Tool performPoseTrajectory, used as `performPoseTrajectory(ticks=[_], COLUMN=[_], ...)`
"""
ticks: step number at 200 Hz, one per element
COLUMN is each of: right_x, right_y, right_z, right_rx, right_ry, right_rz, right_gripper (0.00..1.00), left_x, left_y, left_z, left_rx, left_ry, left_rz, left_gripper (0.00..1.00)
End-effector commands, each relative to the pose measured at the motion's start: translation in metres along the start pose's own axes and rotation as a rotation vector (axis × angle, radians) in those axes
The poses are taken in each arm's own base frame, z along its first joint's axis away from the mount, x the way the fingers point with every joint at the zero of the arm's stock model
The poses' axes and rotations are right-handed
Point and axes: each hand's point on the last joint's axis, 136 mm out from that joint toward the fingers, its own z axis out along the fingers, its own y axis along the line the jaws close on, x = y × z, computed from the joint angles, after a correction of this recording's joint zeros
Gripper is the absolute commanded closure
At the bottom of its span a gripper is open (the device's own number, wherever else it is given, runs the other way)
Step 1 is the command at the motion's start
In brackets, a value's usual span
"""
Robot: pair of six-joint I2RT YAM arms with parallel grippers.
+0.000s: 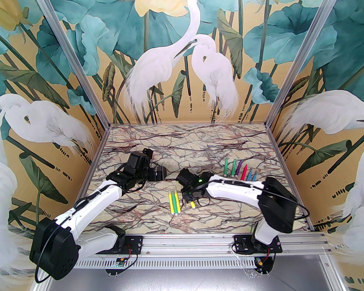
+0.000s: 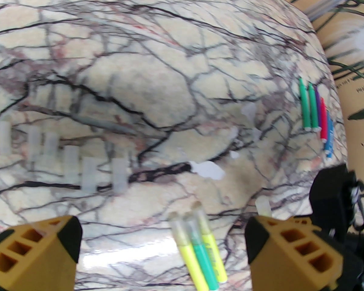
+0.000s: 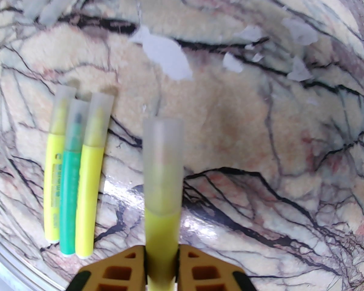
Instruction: Open the pen caps
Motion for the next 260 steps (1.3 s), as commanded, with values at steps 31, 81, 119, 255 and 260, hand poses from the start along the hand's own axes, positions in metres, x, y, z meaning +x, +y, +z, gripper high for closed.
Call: performPoseTrajectory(ticks=[31, 81, 119, 255, 260], right_x=[-0.014, -0.024, -0.031, -0.055, -0.056], right_y=[-0.003, -0.006, -0.004, 0.019, 0.019], right_z=[-0.022, -0.046, -0.062, -0.102, -0.104], right_rx=[-0.104, -0.169, -0.199, -0.312, -0.317], right_ry=[-0.094, -0.175, -0.231, -0.363, -0.368], right_rz=[0.017, 0.023, 0.004, -0.073, -0.076], right_gripper=[0.81, 0.8, 0.79, 0.78, 0.78], left_x=[-0.002, -0.003, -0.005, -0.004, -0.005], left_y=[-0.035, -0.076, -0.101, -0.134, -0.135], left_z=[-0.003, -0.013, -0.021, -0.034, -0.034], left_rx=[0.191, 0.428, 0.585, 0.848, 0.851], left_ry=[0.007, 0.036, 0.05, 0.099, 0.098], left_rz=[0.022, 0.03, 0.03, 0.019, 0.017], left_gripper=[0.07, 0.07, 0.08, 0.17, 0.18])
